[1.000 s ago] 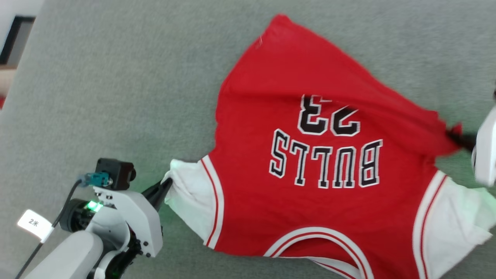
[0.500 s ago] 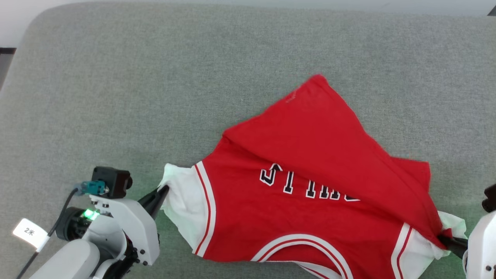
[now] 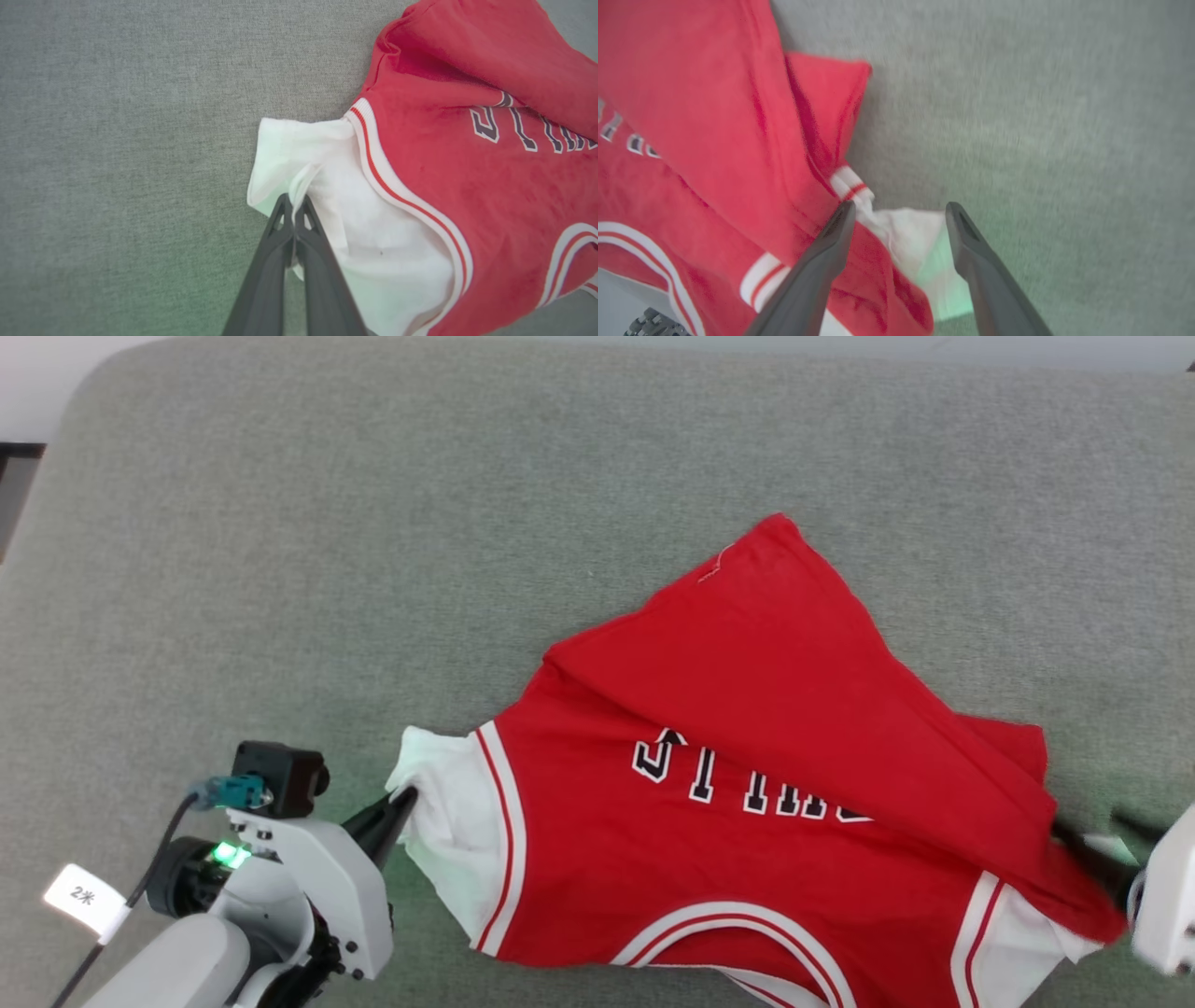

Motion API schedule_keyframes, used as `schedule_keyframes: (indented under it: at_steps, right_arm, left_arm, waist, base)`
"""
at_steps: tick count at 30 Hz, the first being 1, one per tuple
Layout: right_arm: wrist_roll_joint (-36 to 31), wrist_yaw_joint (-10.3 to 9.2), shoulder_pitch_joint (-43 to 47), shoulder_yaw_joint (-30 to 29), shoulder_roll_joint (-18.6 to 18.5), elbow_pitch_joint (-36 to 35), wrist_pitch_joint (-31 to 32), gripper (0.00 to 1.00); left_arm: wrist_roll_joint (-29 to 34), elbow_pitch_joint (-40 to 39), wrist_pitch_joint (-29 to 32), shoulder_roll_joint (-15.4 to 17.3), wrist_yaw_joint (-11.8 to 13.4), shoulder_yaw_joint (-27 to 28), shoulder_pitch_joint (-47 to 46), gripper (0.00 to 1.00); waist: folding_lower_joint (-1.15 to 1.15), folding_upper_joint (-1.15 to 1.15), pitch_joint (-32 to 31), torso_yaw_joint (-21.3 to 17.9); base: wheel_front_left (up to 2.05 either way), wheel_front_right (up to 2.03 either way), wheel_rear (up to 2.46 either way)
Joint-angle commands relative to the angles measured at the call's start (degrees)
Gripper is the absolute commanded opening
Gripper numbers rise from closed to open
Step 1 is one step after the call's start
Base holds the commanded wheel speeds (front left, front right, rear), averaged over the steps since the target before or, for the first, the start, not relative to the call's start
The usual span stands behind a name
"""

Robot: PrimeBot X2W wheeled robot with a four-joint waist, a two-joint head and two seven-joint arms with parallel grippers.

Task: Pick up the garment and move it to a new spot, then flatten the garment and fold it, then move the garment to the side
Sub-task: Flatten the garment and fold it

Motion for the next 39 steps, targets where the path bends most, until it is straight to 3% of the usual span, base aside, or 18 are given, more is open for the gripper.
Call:
schedule_keyframes:
  at_steps: [1, 6, 10, 23, 30, 35, 36, 37, 38, 39]
  right_arm:
    - [-0.04, -0.09, -1.79, -0.49, -0.21, -1.73, -0.68, 1.00]
    - [-0.91, -0.09, -7.96, 1.57, -0.92, -6.07, -3.83, 1.00]
    - [-2.11, -0.09, -15.02, 6.30, -1.89, -3.90, -8.10, 1.00]
    - [-2.10, -0.09, -38.51, 25.79, -5.37, 22.30, -18.12, 1.00]
    - [1.26, -0.09, -46.70, 35.00, -6.71, 33.83, -16.19, 1.00]
    - [4.12, -0.10, -50.31, 40.27, -6.88, 41.75, -11.42, 1.00]
    - [4.80, -0.10, -50.56, 41.21, -6.73, 43.53, -9.70, 0.71]
    - [5.48, -0.10, -51.13, 41.92, -6.56, 44.93, -8.40, 0.27]
    - [5.48, -0.10, -51.13, 41.92, -6.56, 44.93, -8.40, 0.27]
    - [5.91, -0.13, -51.61, 42.75, -6.63, 46.30, -7.05, 0.00]
  left_arm:
    - [0.23, 0.03, -0.19, -0.30, -0.19, -0.15, -0.19, 0.00]
    - [0.58, -0.16, -0.24, -1.03, -0.58, -0.77, -1.05, 0.00]
    - [0.95, 0.15, -0.24, -2.06, -1.14, -1.47, -2.17, 0.00]
    - [2.31, 3.51, -0.67, -6.84, -4.04, -4.31, -7.17, 0.00]
    - [2.44, 5.71, -1.43, -8.96, -5.14, -5.10, -8.80, 0.00]
    - [2.39, 7.22, -1.91, -9.88, -5.91, -5.49, -9.63, 0.00]
    - [2.32, 7.48, -1.93, -10.01, -6.01, -5.54, -9.73, 0.00]
    - [2.29, 7.70, -2.00, -10.14, -6.10, -5.56, -9.84, 0.00]
    - [2.29, 7.70, -2.00, -10.14, -6.10, -5.56, -9.84, 0.00]
    - [2.26, 7.91, -2.10, -10.27, -6.11, -5.59, -10.00, 0.00]
  waist:
    - [0.00, 0.00, -0.05, 0.44]
    - [0.00, 0.00, 0.58, 2.03]
    - [0.00, 0.00, 1.40, 3.80]
    - [0.00, 0.00, 4.96, 11.24]
    - [0.00, 0.00, 6.60, 14.01]
    - [0.00, 0.00, 7.23, 15.12]
    - [0.00, 0.00, 7.29, 15.26]
    - [0.00, 0.00, 7.36, 15.36]
    - [0.00, 0.00, 7.36, 15.36]
    - [0.00, 0.00, 7.42, 15.44]
  base:
    - [0.00, 0.00, 0.00]
    - [0.00, 0.00, 0.00]
    - [0.00, 0.00, 0.00]
    - [0.00, 0.00, 0.00]
    - [0.00, 0.00, 0.00]
    - [0.00, 0.00, 0.00]
    - [0.00, 0.00, 0.00]
    - [0.00, 0.00, 0.00]
    - [0.00, 0.00, 0.00]
    - [0.00, 0.00, 0.00]
